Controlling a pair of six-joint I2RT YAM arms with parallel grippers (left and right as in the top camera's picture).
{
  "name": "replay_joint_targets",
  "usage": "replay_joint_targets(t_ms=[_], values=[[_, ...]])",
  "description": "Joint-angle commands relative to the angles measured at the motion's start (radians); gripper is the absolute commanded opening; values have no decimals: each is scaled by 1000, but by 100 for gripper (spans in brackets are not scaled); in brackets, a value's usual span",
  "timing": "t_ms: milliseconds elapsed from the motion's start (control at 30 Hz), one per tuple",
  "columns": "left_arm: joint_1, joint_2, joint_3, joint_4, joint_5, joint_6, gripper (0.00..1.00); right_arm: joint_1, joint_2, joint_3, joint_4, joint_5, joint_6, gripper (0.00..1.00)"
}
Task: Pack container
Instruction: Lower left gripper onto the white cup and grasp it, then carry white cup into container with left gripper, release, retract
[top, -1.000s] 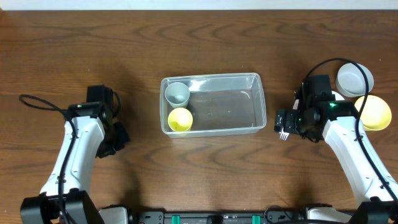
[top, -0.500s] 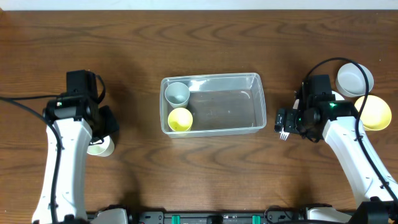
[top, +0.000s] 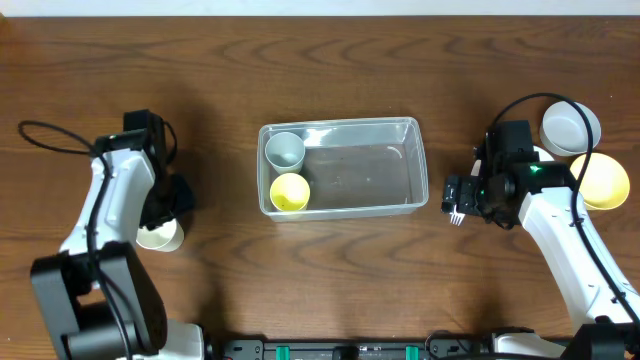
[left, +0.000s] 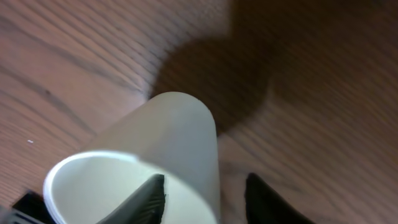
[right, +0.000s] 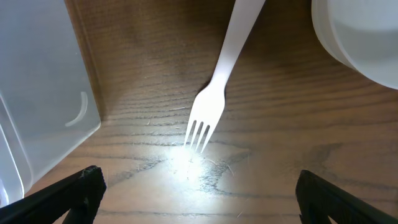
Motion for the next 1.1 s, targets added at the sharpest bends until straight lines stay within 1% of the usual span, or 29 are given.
replay_joint_targets(t_ms=[0, 33, 100, 300, 433, 500, 600, 733, 800, 833, 900, 1067], values=[[4, 35, -11, 0, 3, 13, 21, -8, 4, 17, -4, 7, -11, 99], [4, 41, -11, 0, 3, 13, 15, -8, 4, 17, -5, 7, -11, 99], [4, 43, -11, 2, 3, 13, 6, -8, 4, 17, -4, 7, -11, 99], [1, 16, -1, 1, 3, 14, 6, -8, 4, 17, -3, 7, -10, 99], [-36, -47, 62, -53, 3, 14, 6, -8, 4, 17, 2, 7, -10, 99], [-75, -96, 124, -98, 3, 14, 6, -8, 4, 17, 7, 7, -10, 99], [-161, -157, 265, -179, 10, 14, 6, -8, 4, 17, 13, 7, -10, 99], [-303, -145, 515, -310, 22, 32, 6, -26, 0, 17, 38, 7, 26, 99], [-375, -118, 619, -341, 22, 49, 6, -50, -8, 17, 46, 7, 53, 99], [-411, -101, 664, -349, 22, 51, 5, -68, -15, 17, 47, 7, 67, 99], [-476, -63, 729, -349, 22, 64, 6, -107, -31, 17, 46, 6, 70, 99], [-588, 34, 776, -313, 37, 117, 6, -218, -76, 17, 45, -2, 69, 99]])
